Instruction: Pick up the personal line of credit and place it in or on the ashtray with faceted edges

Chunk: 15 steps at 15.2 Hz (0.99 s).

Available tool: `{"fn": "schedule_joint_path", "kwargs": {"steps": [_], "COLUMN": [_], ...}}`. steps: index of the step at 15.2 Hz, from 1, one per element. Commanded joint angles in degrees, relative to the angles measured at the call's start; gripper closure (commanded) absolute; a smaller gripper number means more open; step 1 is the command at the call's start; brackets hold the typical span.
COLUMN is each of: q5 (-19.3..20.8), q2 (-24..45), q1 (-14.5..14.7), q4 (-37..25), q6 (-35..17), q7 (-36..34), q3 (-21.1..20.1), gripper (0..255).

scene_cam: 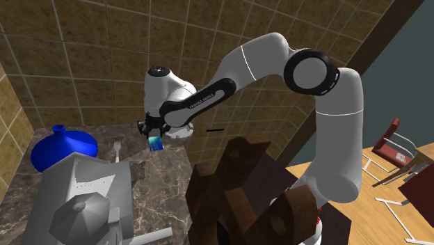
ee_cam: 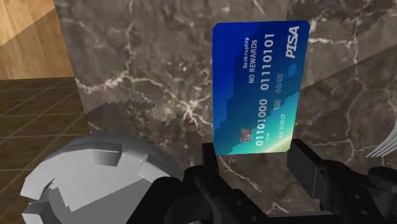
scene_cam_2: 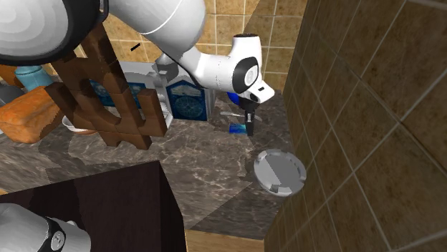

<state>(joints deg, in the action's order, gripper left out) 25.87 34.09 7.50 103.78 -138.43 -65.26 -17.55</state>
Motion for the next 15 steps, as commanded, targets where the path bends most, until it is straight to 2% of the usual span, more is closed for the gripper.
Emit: {"fn": "schedule_joint_path", "kwargs": {"steps": [1,5,15], "q5": [-0.61,-1.52,-3.56], "q2": [-1.26,-2.88,1.73], "q1": [-0.45,-0.87,-9.23], "q4": [0.28,0.24,-8.91], "q6": [0.93,2.50,5.21], "q7": [0.62,1.37,14.44], "q3": [-0.43,-1.06,0.52], "gripper": [255,255,255]}}
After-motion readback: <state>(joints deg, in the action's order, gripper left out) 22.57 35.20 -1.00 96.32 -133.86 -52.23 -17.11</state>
